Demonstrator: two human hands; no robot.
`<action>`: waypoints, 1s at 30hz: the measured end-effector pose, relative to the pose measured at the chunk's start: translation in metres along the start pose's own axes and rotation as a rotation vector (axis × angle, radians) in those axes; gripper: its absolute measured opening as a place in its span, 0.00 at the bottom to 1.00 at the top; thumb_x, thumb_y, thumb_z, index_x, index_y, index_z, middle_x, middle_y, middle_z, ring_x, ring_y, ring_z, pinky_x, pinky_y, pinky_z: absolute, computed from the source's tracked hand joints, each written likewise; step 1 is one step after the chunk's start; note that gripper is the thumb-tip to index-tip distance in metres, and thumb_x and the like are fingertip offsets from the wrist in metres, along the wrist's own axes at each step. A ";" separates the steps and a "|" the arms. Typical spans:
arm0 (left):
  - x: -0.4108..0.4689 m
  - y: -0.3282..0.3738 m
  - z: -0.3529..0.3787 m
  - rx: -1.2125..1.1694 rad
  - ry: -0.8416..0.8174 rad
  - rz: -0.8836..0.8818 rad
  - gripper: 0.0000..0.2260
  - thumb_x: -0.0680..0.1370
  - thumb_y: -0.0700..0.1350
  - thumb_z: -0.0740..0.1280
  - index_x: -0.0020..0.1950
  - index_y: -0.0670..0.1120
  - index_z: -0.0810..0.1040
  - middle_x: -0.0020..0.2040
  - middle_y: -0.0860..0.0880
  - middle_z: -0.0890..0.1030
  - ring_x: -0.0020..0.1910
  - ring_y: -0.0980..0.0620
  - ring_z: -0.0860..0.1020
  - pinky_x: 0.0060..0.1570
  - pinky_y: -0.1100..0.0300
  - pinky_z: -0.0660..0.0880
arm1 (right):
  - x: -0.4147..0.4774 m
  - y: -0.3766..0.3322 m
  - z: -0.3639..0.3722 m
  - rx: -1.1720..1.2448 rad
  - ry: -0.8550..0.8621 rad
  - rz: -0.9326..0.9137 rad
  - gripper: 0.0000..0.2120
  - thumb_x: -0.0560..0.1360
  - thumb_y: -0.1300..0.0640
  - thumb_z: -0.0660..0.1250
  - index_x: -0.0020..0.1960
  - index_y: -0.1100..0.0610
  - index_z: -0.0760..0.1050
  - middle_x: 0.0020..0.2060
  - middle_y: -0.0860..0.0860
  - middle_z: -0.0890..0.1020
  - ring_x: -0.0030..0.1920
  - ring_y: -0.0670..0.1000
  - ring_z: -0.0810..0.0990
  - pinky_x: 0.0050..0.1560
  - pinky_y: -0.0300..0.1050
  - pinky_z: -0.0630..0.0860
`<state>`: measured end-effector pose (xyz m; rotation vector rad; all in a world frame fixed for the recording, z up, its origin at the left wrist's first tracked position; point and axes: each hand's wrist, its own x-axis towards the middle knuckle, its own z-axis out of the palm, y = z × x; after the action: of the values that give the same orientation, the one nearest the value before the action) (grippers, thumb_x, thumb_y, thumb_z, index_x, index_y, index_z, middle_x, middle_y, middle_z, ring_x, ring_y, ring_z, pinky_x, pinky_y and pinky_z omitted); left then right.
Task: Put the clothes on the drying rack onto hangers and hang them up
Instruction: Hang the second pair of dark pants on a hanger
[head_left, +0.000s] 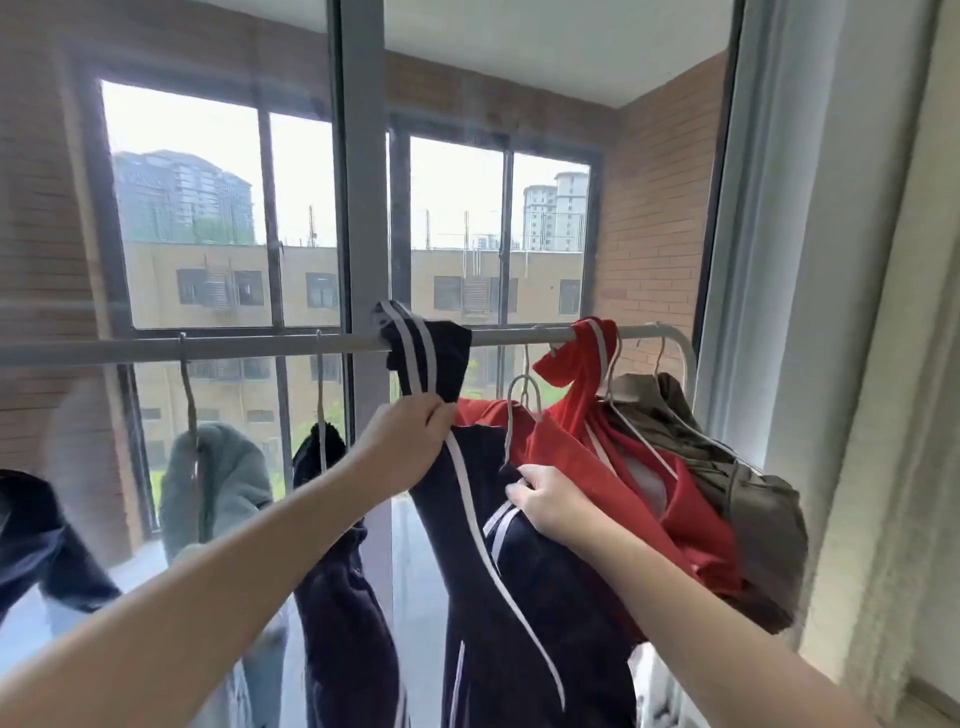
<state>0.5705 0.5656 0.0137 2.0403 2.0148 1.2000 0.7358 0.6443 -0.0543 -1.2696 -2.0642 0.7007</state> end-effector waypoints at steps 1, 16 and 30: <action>-0.002 0.001 0.005 0.030 -0.037 -0.022 0.17 0.82 0.51 0.55 0.41 0.43 0.76 0.38 0.45 0.78 0.38 0.48 0.76 0.33 0.58 0.69 | -0.006 0.002 -0.006 0.030 -0.007 -0.015 0.17 0.77 0.61 0.61 0.31 0.53 0.63 0.28 0.47 0.68 0.30 0.46 0.66 0.32 0.42 0.62; -0.143 0.016 0.119 0.099 -0.030 -0.293 0.08 0.77 0.46 0.59 0.39 0.50 0.73 0.35 0.52 0.77 0.37 0.51 0.76 0.41 0.52 0.76 | -0.142 0.084 -0.070 0.345 0.113 -0.205 0.10 0.80 0.61 0.62 0.50 0.51 0.80 0.38 0.48 0.83 0.40 0.45 0.80 0.48 0.38 0.75; -0.128 0.009 0.107 0.302 0.100 0.288 0.23 0.75 0.65 0.59 0.64 0.53 0.70 0.59 0.53 0.76 0.58 0.50 0.75 0.66 0.50 0.64 | -0.185 0.090 -0.062 0.447 -0.118 -0.099 0.11 0.81 0.61 0.61 0.52 0.52 0.82 0.45 0.55 0.86 0.48 0.53 0.85 0.55 0.50 0.78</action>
<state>0.6524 0.5045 -0.1183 2.5347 2.1129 1.1128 0.8987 0.5197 -0.1167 -0.8851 -1.9001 1.1358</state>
